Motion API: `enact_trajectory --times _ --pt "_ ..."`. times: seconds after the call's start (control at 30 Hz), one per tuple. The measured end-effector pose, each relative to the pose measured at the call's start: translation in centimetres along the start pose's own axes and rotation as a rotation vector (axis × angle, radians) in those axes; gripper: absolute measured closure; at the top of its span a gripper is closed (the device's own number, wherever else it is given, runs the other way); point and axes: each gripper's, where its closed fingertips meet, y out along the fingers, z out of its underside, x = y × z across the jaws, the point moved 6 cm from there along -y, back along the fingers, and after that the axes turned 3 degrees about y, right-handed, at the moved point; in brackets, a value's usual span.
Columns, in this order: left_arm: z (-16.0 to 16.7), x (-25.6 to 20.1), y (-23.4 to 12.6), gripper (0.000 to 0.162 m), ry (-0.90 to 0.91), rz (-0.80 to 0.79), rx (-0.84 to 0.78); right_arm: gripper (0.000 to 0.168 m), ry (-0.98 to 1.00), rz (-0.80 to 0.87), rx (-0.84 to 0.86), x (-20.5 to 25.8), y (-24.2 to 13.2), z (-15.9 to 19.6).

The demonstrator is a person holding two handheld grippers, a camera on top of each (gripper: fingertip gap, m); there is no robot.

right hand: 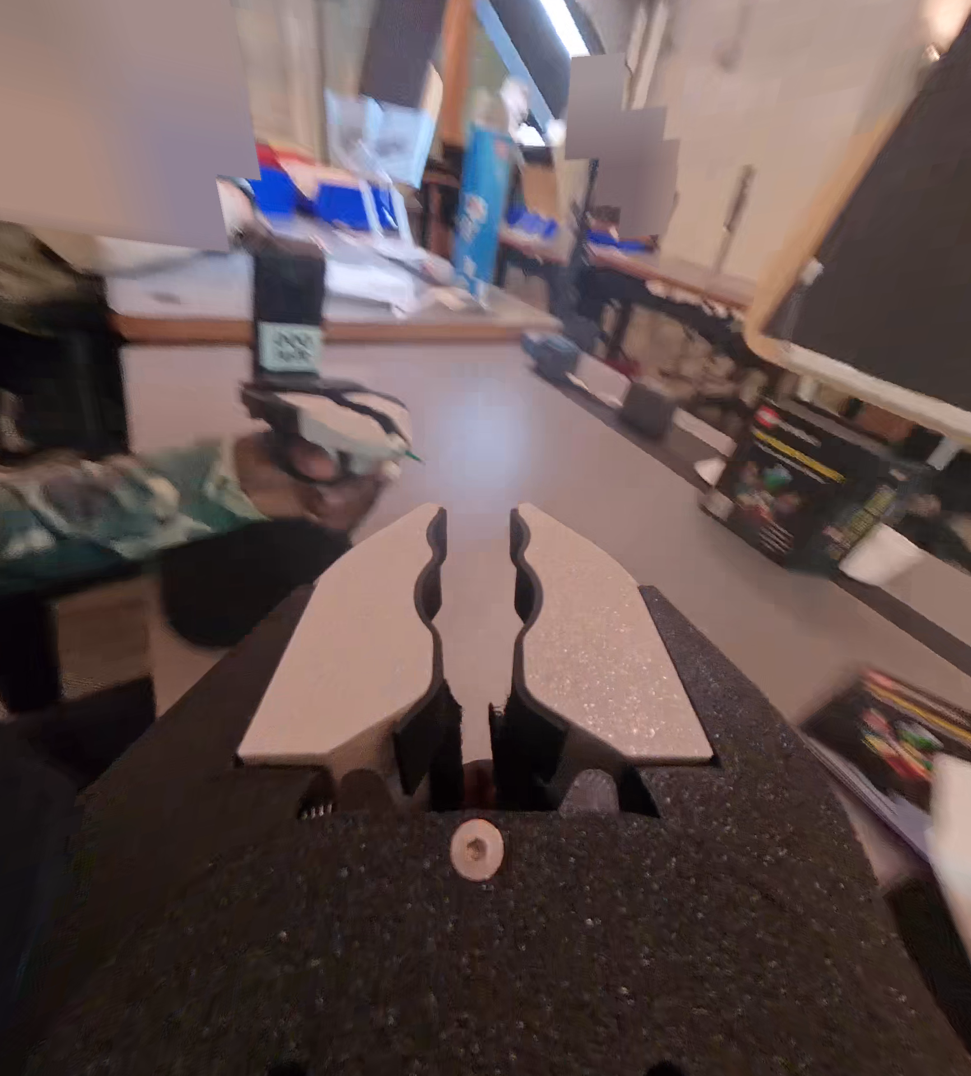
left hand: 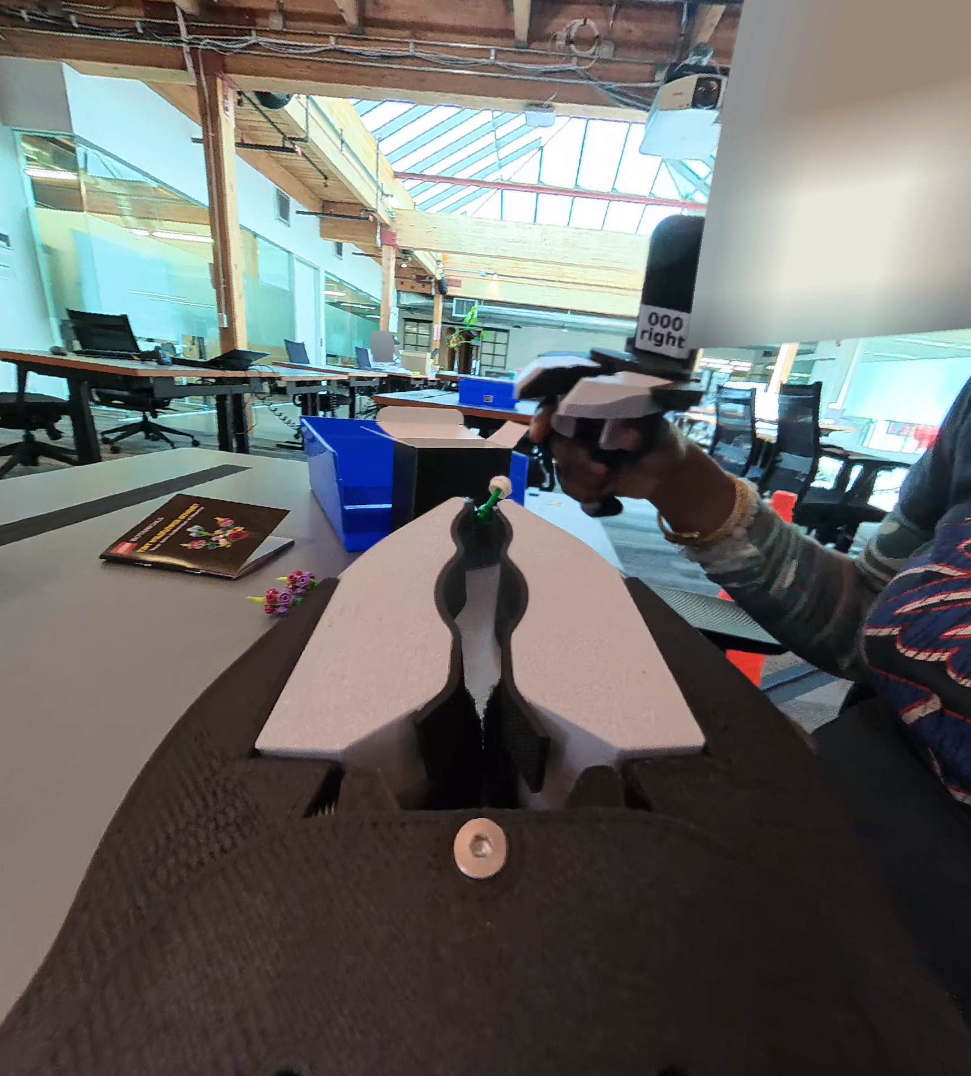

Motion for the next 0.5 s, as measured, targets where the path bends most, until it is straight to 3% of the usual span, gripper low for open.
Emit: enact_trajectory --times 0.07,0.23,0.5 --pt "0.1 0.0 0.1 0.156 0.042 -0.029 0.027 0.151 0.001 -0.055 -0.073 1.7 1.9 0.0" --pt "1.0 -0.5 0.8 0.156 0.249 -0.086 0.164 0.151 0.019 -0.062 0.027 3.0 5.6 1.8" --pt "1.4 -1.0 1.2 0.157 0.347 -0.071 0.212 0.155 0.054 -0.094 0.094 3.3 6.9 3.2"
